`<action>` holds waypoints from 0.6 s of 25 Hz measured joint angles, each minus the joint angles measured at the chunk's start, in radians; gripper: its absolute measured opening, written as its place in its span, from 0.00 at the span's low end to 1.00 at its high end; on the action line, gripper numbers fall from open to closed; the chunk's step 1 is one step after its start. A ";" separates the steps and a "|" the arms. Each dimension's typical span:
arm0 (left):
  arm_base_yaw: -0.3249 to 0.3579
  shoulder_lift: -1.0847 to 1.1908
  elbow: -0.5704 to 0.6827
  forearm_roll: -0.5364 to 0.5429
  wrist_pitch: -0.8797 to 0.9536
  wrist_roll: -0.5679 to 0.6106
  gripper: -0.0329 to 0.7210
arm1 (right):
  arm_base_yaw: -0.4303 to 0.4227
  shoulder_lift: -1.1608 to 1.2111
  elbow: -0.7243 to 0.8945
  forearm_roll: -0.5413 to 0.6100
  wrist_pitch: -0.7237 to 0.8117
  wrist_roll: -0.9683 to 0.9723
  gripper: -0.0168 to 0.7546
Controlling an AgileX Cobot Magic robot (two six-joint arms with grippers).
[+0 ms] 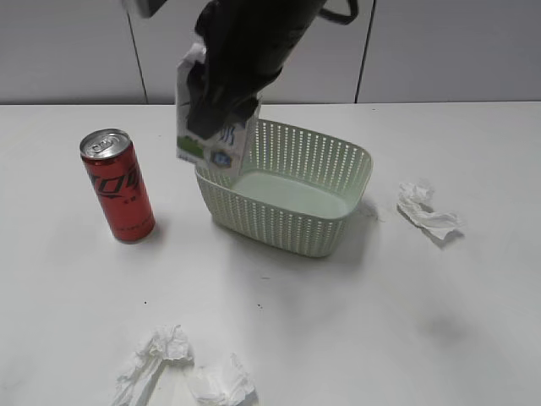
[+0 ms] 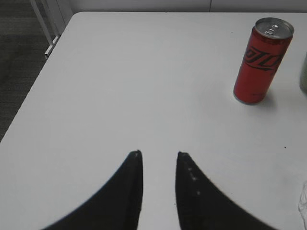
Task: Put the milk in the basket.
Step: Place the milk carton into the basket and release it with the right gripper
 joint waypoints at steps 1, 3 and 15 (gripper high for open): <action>0.000 0.000 0.000 0.000 0.000 0.000 0.31 | -0.020 -0.014 0.000 0.000 0.001 0.000 0.47; 0.000 0.000 0.000 0.000 0.000 0.000 0.31 | -0.058 -0.032 0.000 -0.002 0.001 0.001 0.47; 0.000 0.000 0.000 0.000 0.000 0.000 0.31 | -0.215 0.004 0.009 -0.012 -0.049 0.004 0.47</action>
